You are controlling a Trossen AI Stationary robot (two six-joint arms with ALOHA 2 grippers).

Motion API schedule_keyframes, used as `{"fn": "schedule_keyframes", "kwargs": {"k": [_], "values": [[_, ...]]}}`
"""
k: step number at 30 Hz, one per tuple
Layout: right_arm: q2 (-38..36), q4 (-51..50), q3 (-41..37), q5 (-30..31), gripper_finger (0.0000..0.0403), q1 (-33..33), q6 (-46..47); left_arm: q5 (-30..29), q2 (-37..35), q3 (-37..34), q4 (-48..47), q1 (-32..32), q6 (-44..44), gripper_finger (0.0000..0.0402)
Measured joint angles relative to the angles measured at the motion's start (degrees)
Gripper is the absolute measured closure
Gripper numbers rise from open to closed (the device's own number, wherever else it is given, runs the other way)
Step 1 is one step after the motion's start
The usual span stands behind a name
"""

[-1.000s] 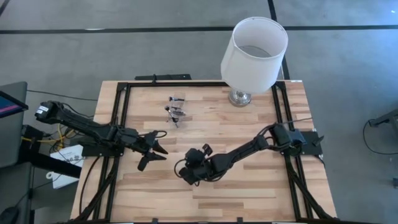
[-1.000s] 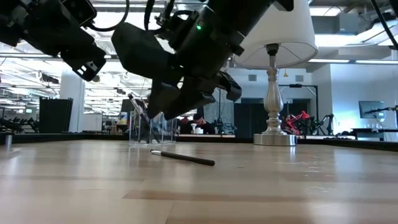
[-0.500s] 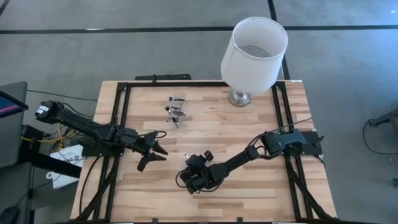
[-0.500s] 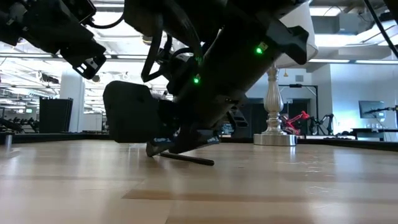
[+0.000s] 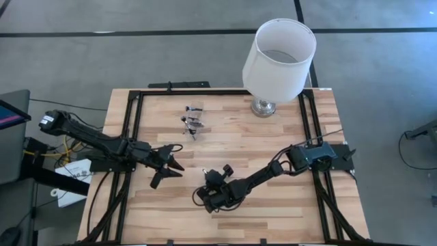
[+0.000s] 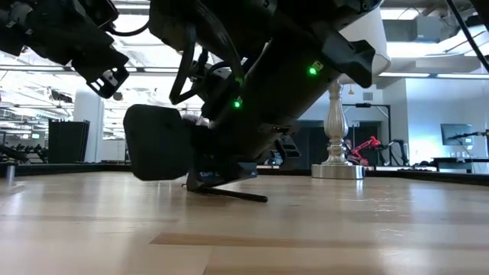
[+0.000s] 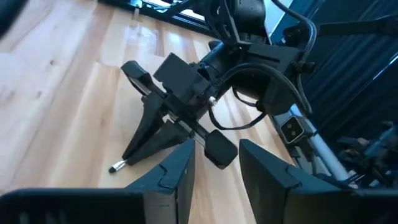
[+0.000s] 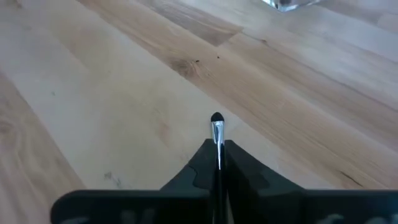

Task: Put items in baskets/containers
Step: Put the eyeshadow brush into the right transparent organizer

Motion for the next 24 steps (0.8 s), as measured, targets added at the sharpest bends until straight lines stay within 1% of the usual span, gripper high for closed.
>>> {"fn": "schedule_keyframes", "kwargs": {"k": [3, 5, 7, 9, 12, 15, 18, 21, 22, 24], "values": [[-0.81, 0.12, -0.17, 0.89, 0.0395, -0.07, -3.14, 0.28, 0.06, -1.7, 2.24, -1.09, -2.96, 0.028], [-3.51, -0.07, -0.59, -0.12, 0.0397, -0.46, -5.68, -0.22, 0.87, -3.87, 5.0, -2.38, -5.11, 0.028], [-6.01, -2.32, -1.15, -0.44, 0.0395, -0.93, -9.16, -3.0, 2.56, -6.77, 10.95, -4.49, -7.87, 0.028], [-8.81, -1.9, -1.25, -0.33, 0.0398, -1.52, -12.04, -6.63, 4.82, -9.9, 18.2, -6.88, -10.23, 0.028], [-13.34, 1.32, -0.79, 2.77, 0.0399, -2.55, -13.84, -12.46, 9.62, -12.81, 26.8, -10.16, -13.39, 0.028], [-14.32, 9.76, -1.01, 3.01, 0.0398, -3.55, -19.74, -18.67, 14.87, -13.23, 32.39, -12.39, -14.84, 0.028], [-14.55, 25.48, -0.87, 1.6, 0.04, -4.17, -29.85, -24.26, 19.11, -13.23, 39.65, -12.97, -14.81, 0.028], [-14.55, 37.46, -0.57, -1.04, 0.0398, -4.67, -38.82, -25.17, 21.38, -13.23, 45.91, -13.02, -12.91, 0.028], [-14.55, 39.56, -0.75, -1.2, 0.0398, -4.76, -41.09, -25.04, 21.62, -13.23, 47.45, -13.1, -12.04, 0.028], [-14.37, 44.04, -0.81, -3.64, 0.0398, -5.1, -44.32, -24.87, 21.45, -13.18, 48.83, -13.12, -10.78, 0.028]]}}
